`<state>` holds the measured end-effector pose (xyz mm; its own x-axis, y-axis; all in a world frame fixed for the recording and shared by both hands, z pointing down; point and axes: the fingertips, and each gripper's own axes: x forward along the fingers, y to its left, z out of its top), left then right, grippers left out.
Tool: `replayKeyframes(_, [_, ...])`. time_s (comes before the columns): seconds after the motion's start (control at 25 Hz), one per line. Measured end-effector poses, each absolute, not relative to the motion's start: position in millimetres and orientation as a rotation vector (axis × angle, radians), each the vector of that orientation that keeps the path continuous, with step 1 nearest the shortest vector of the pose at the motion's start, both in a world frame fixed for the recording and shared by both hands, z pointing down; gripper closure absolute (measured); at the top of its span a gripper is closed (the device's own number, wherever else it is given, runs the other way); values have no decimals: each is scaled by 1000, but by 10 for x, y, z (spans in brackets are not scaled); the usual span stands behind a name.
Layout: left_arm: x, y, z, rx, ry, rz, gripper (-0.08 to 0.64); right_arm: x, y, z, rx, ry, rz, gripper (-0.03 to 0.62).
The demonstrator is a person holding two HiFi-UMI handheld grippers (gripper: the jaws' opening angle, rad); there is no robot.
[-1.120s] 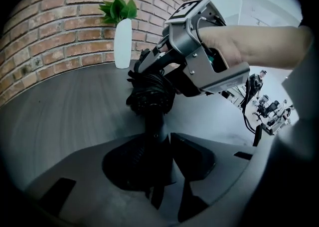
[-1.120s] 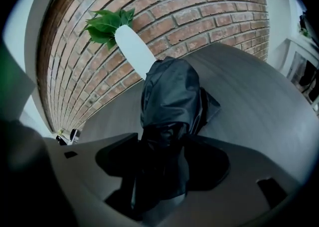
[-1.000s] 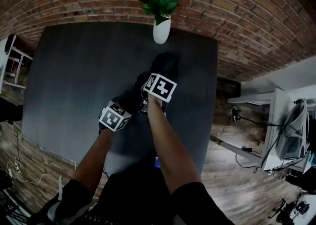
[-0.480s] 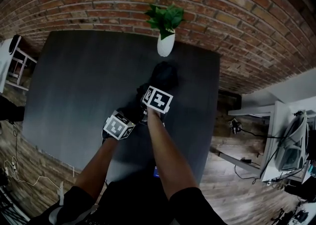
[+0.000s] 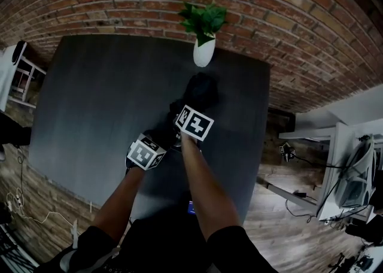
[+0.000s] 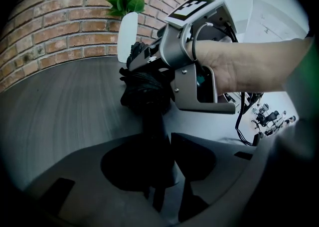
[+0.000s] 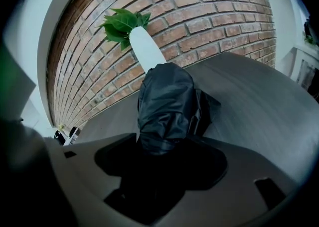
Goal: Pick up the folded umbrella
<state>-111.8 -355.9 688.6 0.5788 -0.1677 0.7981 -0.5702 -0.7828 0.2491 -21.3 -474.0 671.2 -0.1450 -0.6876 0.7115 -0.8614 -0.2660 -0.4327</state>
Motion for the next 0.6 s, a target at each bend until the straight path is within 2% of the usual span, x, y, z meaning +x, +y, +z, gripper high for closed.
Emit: replayKeyframes(0.6, [-1088, -3517, 6703, 2372, -634, 1029, 402, -212, -4684, 6385, 1943, -1946, 1373, 308])
